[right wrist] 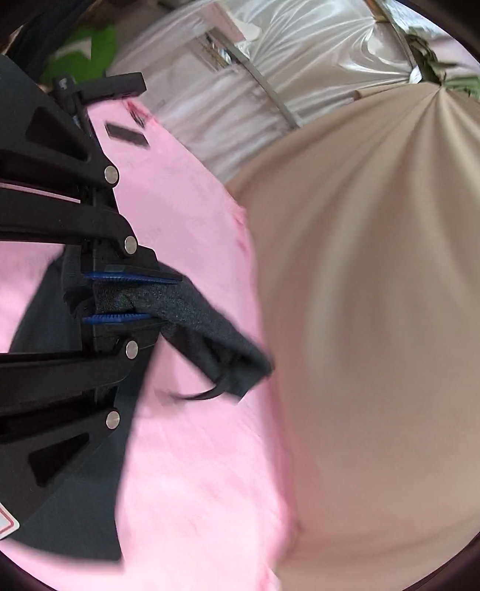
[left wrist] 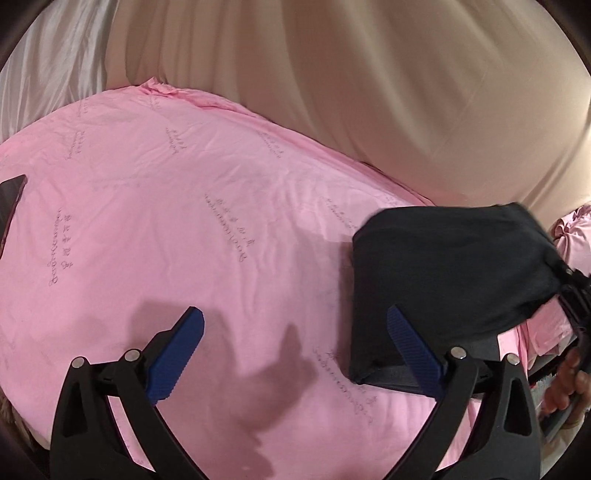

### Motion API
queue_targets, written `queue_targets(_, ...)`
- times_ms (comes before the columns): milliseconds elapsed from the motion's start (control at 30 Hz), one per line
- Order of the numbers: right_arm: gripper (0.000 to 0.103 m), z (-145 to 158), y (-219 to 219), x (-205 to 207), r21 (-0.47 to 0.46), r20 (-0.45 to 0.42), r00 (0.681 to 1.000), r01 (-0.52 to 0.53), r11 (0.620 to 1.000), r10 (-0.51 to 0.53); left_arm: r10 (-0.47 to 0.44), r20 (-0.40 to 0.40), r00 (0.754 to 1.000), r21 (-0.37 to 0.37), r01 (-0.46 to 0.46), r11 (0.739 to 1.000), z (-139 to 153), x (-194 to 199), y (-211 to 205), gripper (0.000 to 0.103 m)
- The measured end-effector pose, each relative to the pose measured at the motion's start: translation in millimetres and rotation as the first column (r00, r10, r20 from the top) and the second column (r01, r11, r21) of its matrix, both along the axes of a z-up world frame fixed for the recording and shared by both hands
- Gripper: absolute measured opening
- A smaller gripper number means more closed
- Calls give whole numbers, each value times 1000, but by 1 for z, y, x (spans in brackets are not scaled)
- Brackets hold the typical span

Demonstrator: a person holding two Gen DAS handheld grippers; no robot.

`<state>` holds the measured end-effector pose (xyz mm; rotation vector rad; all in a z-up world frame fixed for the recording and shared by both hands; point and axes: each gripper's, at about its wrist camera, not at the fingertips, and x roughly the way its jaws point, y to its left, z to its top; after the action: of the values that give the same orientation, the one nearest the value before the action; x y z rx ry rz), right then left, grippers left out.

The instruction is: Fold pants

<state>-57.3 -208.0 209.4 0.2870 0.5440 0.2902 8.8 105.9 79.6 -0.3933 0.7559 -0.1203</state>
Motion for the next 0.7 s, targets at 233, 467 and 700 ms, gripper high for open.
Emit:
queue_targets(233,13,-131,-124,-28,-16,-345,891,308,951,-295,-110,-66,992,-20,109,994,-18,20,-55,98)
queue_targets(467,19,-151,-141,-34,110,-340,907,302,947,-250,-201,-108,974,-64,195,979,-26,43,-108,98)
queue_targets(700,52,-136,-168,-27,180,-292,919,326,928,-267,-284,-247,927,-197,239,951,-69,72,-135,98)
